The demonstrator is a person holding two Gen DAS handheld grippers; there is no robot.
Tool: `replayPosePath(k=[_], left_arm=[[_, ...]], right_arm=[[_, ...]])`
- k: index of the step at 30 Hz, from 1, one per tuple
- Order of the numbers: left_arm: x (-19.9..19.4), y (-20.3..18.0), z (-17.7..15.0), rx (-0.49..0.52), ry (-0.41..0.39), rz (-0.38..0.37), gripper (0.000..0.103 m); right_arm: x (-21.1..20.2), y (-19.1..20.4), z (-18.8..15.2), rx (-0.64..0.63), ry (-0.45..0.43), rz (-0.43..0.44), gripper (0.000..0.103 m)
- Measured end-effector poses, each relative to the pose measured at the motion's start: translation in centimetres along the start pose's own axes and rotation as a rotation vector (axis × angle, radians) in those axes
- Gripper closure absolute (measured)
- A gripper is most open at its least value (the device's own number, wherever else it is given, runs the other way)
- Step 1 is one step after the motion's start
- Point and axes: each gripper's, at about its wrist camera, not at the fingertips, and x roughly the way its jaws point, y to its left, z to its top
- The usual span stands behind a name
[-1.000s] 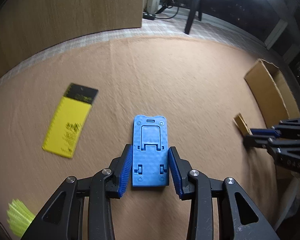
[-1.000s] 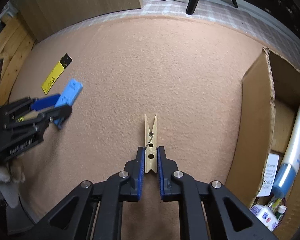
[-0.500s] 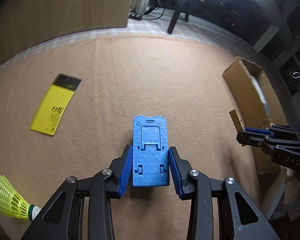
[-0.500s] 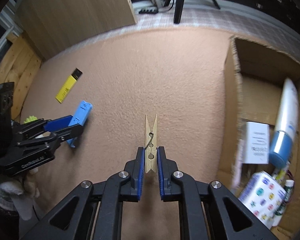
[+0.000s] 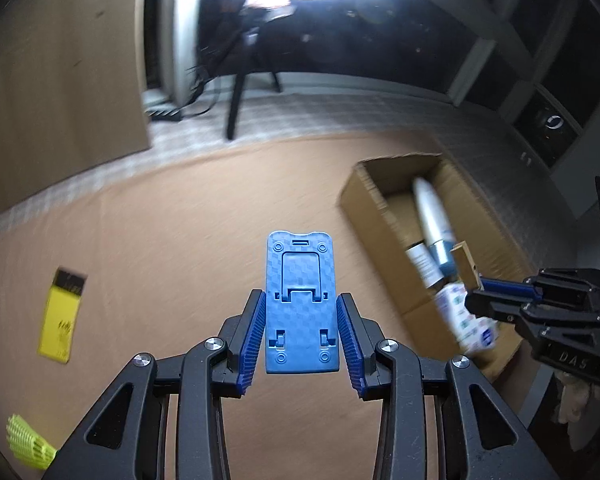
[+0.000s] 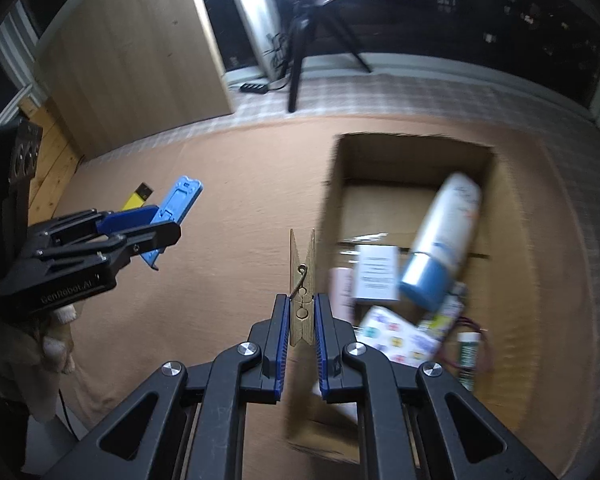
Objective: Organize objects
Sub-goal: 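Carry the clothespin and phone stand into the box and open both tools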
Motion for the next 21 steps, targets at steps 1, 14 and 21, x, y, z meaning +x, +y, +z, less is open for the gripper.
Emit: replayPosePath(k=[1, 14, 21], left_arm=[[0.2, -0.8, 0.4, 0.01, -0.004, -0.006, 0.064], [3.6, -8.5, 3.8, 0.089, -0.01, -0.037, 0.064], [6.4, -11.0, 5.0, 0.103, 0.017, -0.049, 0.064]], right_arm=[[-0.3, -0.4, -0.2, 0.003, -0.007, -0.011, 0.092], [-2.9, -4.6, -1.5, 0.018, -0.07, -0.109, 0.092], [-3.1, -6.3, -1.8, 0.03, -0.072, -0.123, 0.092]])
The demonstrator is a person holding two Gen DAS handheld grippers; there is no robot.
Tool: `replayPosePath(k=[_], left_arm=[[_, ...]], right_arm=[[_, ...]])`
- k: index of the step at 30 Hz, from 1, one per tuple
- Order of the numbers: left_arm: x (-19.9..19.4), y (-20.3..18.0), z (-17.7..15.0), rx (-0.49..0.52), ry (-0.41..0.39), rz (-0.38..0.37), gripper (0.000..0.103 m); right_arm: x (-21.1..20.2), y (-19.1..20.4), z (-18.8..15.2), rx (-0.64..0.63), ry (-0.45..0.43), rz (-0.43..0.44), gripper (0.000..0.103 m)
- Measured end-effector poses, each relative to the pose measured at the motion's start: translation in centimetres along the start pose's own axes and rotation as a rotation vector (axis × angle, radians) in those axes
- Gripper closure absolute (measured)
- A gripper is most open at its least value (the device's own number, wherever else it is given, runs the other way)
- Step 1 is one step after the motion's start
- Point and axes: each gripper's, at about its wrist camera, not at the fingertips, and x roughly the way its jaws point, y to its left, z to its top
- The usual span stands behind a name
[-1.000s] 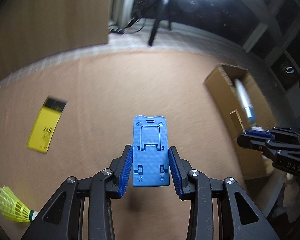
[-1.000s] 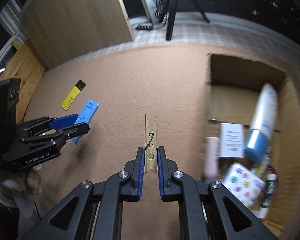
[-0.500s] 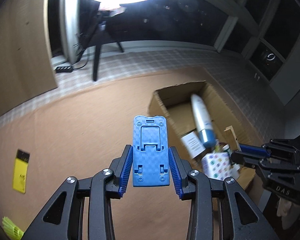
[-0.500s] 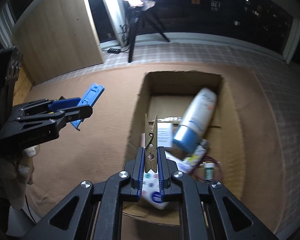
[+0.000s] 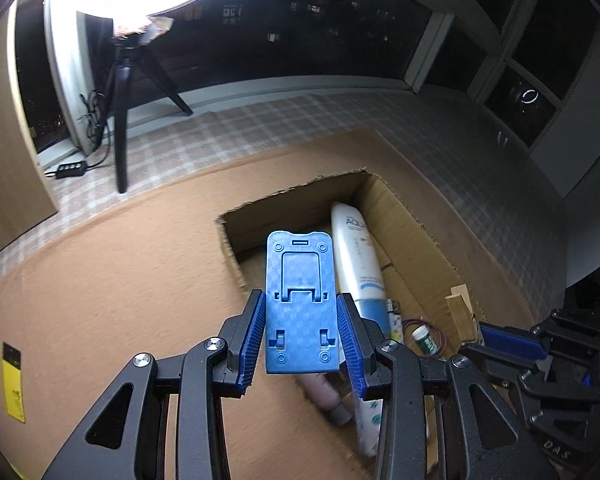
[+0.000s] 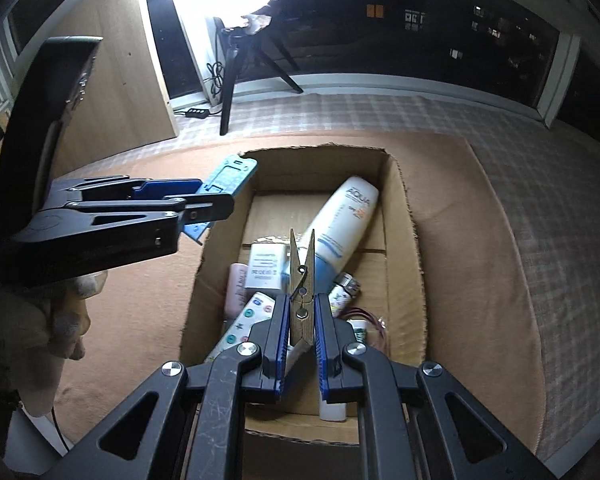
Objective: Organize objects
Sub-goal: 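Carry the clothespin and phone stand into the box and open both tools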
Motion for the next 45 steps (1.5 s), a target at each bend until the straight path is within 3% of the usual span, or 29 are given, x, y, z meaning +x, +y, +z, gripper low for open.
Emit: replayPosePath(k=[16, 17, 18, 19, 20, 22, 34, 45], left_arm=[[3.7, -1.4, 1.3, 0.019, 0.04, 0.032, 0.064], [3.7, -1.5, 1.4, 0.021, 0.039, 0.022, 0.06], [3.7, -1.6, 1.4, 0.021, 0.042, 0.021, 0.045], [3.6, -1.7, 1.4, 0.019, 0.037, 0.027, 0.036], [3.4, -1.7, 1.4, 0.018, 0.024, 0.029, 0.028], [3.1, -1.9, 1.4, 0.022, 0.016, 0.031, 0.028], [0.6, -1.0, 0.4, 0.023, -0.008, 0.055, 0.028], [-5.1, 1.9, -2.4, -0.019, -0.066, 0.1, 0.028]], right_arm=[[1.4, -3.3, -0.6, 0.06, 0.039, 0.007, 0.092], [1.4, -3.4, -0.6, 0.061, 0.037, 0.01, 0.091], [1.3, -3.5, -0.6, 0.065, 0.034, 0.017, 0.09], [1.2, -3.6, -0.6, 0.069, 0.034, 0.031, 0.081], [1.2, -3.6, -0.6, 0.071, 0.034, 0.042, 0.065], [0.8, -3.6, -0.7, 0.071, 0.015, 0.056, 0.049], [0.6, -2.4, -0.7, 0.058, 0.012, 0.059, 0.048], [0.5, 0.8, -0.5, 0.047, -0.02, 0.132, 0.048]])
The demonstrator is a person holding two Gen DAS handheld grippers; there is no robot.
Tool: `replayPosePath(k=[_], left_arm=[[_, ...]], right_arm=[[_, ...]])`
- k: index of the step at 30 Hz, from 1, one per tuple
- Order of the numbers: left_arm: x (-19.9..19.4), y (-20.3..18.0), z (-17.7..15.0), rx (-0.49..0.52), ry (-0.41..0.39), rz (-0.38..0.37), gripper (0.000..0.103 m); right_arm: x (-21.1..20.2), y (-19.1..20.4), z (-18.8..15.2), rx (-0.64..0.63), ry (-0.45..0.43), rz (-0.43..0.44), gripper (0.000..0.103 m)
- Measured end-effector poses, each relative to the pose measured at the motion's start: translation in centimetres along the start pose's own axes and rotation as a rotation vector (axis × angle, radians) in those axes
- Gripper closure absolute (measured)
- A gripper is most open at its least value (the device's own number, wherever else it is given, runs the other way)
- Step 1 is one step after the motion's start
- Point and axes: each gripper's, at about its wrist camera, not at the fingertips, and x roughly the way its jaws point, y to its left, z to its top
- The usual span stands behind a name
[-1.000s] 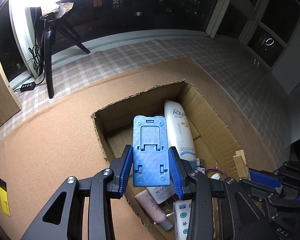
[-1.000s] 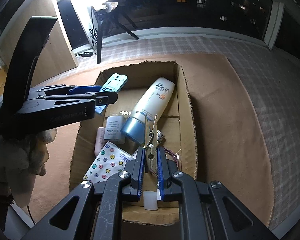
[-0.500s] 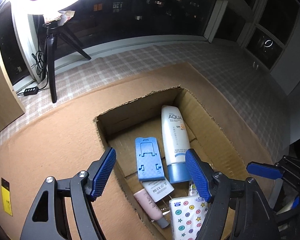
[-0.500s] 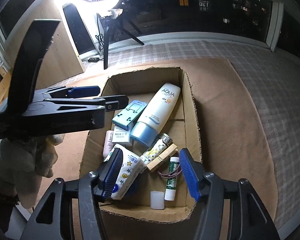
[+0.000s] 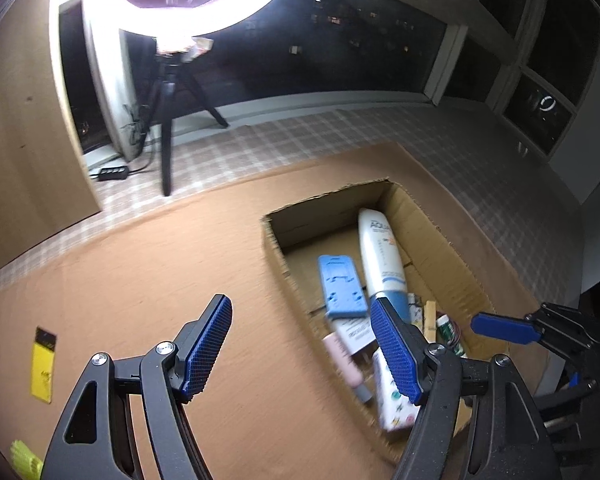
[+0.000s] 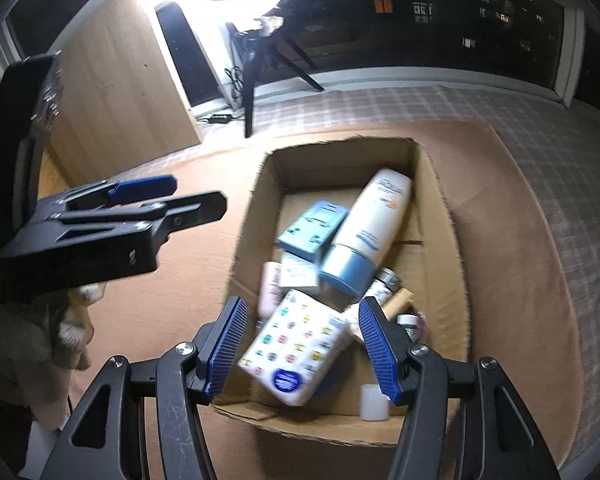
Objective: Organize objects
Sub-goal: 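Carry the clothespin and phone stand into the box and open both tools, then move to the yellow-green shuttlecock and grasp it with the right tool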
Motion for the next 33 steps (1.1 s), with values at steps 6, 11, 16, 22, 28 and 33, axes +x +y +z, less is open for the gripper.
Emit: replayPosePath(k=[6, 11, 16, 22, 28, 33], left_arm=[[-3.5, 3.6, -3.0, -0.055, -0.017, 0.032, 0.028], [-6.0, 7.2, -6.4, -0.118, -0.018, 0.065, 0.028], [-8.9, 11.4, -10.4, -0.197, -0.018, 0.13, 0.028], [-12.4, 16.8, -15.6, -0.331, -0.022, 0.196, 0.028], [-14.9, 22.0, -21.4, -0.465, -0.033, 0.248, 0.028], [-16.0, 25.6, -25.6, -0.577, -0.025, 0.259, 0.028]], right_arm=[[0.5, 2.8, 0.4, -0.014, -0.036, 0.05, 0.048], [1.3, 5.8, 0.6, -0.053, -0.048, 0.089, 0.048], [2.7, 9.7, 0.5, -0.123, -0.027, 0.11, 0.048], [4.8, 15.2, 0.6, -0.206, 0.02, 0.173, 0.048], [7.5, 21.2, 0.7, -0.296, 0.114, 0.267, 0.048], [9.4, 26.0, 0.6, -0.371, 0.187, 0.342, 0.048]])
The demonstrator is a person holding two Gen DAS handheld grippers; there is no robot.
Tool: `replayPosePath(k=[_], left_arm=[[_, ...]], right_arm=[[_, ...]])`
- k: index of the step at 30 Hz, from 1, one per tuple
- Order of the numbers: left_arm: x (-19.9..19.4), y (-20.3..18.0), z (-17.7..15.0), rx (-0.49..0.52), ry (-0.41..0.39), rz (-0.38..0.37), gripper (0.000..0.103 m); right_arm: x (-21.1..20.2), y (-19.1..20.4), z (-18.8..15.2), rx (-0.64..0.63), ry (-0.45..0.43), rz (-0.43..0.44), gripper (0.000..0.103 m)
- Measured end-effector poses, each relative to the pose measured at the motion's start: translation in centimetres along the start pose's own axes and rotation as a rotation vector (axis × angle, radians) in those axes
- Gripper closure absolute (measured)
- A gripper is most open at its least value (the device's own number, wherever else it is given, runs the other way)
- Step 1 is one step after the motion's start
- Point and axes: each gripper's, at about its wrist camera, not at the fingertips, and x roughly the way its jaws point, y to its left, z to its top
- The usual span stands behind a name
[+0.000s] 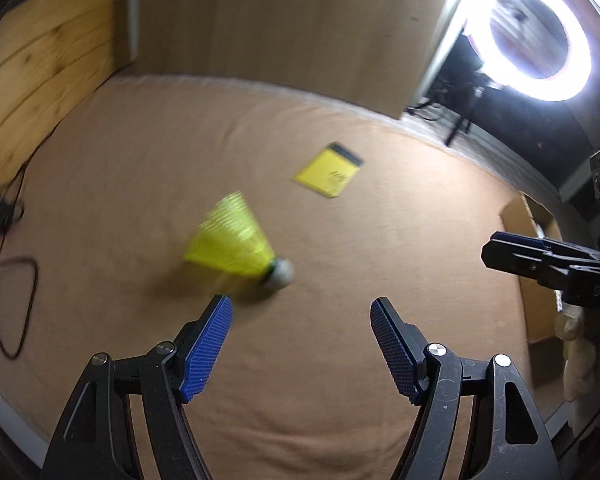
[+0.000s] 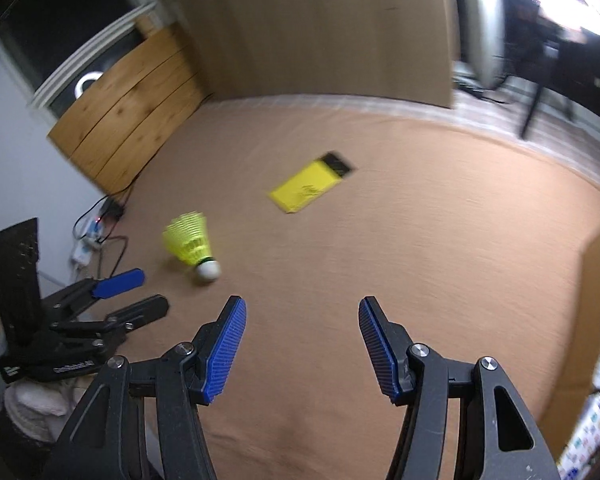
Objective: Organize objects
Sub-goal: 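Move to the yellow-green shuttlecock and grasp it with the right tool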
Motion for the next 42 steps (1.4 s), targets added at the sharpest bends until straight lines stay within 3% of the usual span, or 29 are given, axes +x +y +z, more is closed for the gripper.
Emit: replayPosePath(k=[6, 17, 26, 29, 33, 35, 42], left_arm=[[0.7, 3.2, -0.8, -0.056, 0.021, -0.033, 0.028], [3.9, 5.7, 0.4, -0.113, 0.068, -0.137, 0.028], [6.3, 5.9, 2.0, -0.091, 0.086, -0.159, 0.029], [6.8, 5.8, 2.5, -0.082, 0.088, -0.166, 0.034], [7.5, 5.8, 2.7, -0.082, 0.095, -0.195, 0.048], [7.8, 5.7, 2.6, -0.071, 0.105, -0.201, 0.054], [7.7, 4.4, 2.8, -0.038, 0.099, -0.21, 0.059]], right_arm=[[4.0, 3.9, 2.2, -0.072, 0.069, 0.072, 0.048], [11.2, 8.3, 4.6, -0.108, 0.198, 0.171, 0.048], [14.9, 9.3, 5.1, -0.106, 0.292, 0.208, 0.048], [15.6, 9.1, 5.1, -0.083, 0.307, 0.227, 0.049], [16.0, 8.7, 5.1, -0.045, 0.319, 0.256, 0.06], [16.3, 8.6, 5.1, -0.037, 0.326, 0.262, 0.072], [15.4, 7.6, 5.0, 0.01, 0.294, 0.267, 0.077]])
